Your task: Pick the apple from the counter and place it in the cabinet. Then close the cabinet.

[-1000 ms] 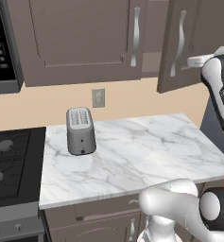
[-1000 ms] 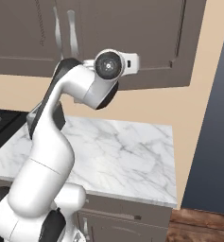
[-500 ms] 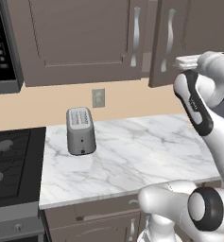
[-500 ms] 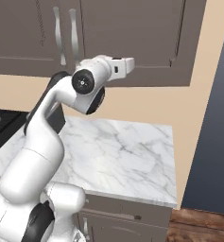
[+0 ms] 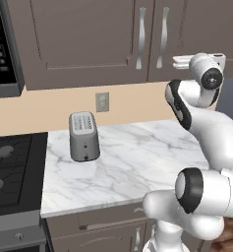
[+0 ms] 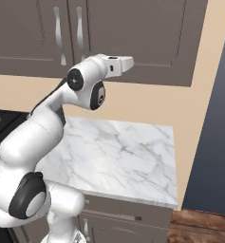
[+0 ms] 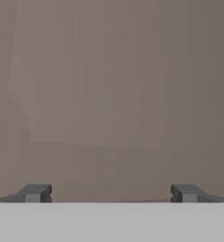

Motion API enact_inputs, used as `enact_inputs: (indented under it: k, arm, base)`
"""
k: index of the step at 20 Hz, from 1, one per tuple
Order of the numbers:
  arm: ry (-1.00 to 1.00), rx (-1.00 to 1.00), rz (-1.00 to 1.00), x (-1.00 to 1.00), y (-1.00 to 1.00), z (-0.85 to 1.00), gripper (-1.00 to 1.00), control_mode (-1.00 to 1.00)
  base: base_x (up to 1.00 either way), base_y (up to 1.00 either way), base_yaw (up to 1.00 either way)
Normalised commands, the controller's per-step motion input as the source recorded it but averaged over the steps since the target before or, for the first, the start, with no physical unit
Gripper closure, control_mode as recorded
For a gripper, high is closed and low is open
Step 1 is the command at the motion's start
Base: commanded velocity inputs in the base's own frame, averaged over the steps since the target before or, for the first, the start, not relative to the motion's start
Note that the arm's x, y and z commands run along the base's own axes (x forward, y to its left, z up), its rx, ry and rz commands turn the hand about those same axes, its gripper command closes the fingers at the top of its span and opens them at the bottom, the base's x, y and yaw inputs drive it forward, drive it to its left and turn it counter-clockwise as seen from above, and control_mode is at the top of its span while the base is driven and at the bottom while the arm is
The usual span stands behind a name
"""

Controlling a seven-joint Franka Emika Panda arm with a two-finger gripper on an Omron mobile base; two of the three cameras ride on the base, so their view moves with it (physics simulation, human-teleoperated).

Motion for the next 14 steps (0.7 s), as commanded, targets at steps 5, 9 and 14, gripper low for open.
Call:
enact_inputs:
  k: [5,9,14]
  arm:
    - [0.00,0.00,-0.13,0.10,0.00,0.09,-1.00,-1.00]
    - [0.00,0.00,-0.09,0.00,0.00,0.26,-1.00,-1.00]
    - [0.00,0.00,-0.06,-0.02,0.00,0.31,-1.00,-1.00]
  base:
    - [0.00,0.00,0.00]
    - [0.00,0.00,0.00]
    - [0.00,0.00,0.00]
